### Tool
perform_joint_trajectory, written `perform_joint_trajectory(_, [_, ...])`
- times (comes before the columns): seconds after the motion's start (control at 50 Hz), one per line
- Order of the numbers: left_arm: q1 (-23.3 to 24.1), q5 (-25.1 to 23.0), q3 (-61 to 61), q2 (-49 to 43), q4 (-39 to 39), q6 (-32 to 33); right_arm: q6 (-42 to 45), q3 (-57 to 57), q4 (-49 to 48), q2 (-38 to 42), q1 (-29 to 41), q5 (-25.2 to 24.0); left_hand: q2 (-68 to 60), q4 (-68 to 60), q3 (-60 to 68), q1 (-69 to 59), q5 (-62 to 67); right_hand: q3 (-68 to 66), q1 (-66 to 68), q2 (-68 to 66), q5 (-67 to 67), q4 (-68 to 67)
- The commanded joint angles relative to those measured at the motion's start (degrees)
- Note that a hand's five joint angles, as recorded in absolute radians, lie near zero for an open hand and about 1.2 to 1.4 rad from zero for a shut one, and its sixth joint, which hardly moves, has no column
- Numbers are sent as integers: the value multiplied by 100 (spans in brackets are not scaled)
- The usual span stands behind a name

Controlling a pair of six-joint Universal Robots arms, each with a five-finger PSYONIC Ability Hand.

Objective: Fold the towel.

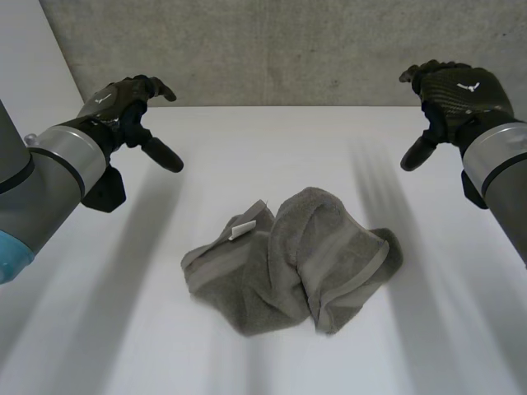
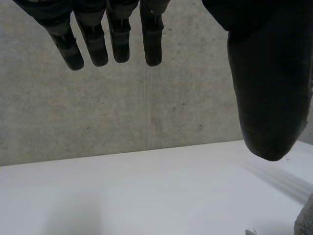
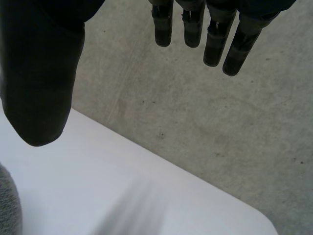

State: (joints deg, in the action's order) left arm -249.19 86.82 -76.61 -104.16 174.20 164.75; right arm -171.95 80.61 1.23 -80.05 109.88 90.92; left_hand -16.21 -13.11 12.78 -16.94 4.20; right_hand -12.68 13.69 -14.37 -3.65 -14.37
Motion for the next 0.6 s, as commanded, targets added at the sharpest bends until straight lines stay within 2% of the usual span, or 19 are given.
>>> perform_joint_trajectory(0.02, [46,19,-73,-17,53,57,13,-1,9,-108,-19,-4,297,311,-278,370,-96,268,-369,437,365,437])
perform_joint_trajectory(0.44, [107,-34,-118,-52,79,136,21,-19,9,-81,-98,-92,297,311,-278,370,-96,268,-369,437,365,437])
perform_joint_trajectory(0.48, [151,-86,-153,-130,176,145,30,-19,43,-20,-133,-512,230,311,-278,302,-28,268,-369,437,365,437])
perform_joint_trajectory(0.5, [151,-86,-153,-131,176,145,30,-19,44,-20,-133,-514,229,311,-278,302,-28,268,-369,437,365,437])
perform_joint_trajectory(0.52, [169,-173,-161,-244,263,154,30,-19,131,24,-211,-819,213,311,-278,286,-12,268,-369,437,365,437])
perform_joint_trajectory(0.54, [169,-174,-162,-245,264,154,30,-19,132,24,-212,-822,213,311,-278,285,-11,268,-369,437,365,437])
perform_joint_trajectory(0.56, [169,-322,-170,-384,360,154,30,-19,262,120,-317,-1117,179,311,-278,252,22,268,-369,437,365,437])
perform_joint_trajectory(0.58, [169,-480,-170,-499,430,154,30,-19,264,121,-318,-1120,162,311,-278,235,39,268,-369,437,365,437])
perform_joint_trajectory(0.6, [169,-482,-170,-500,431,154,22,-36,420,269,-396,-1425,162,311,-278,235,39,268,-369,437,365,437])
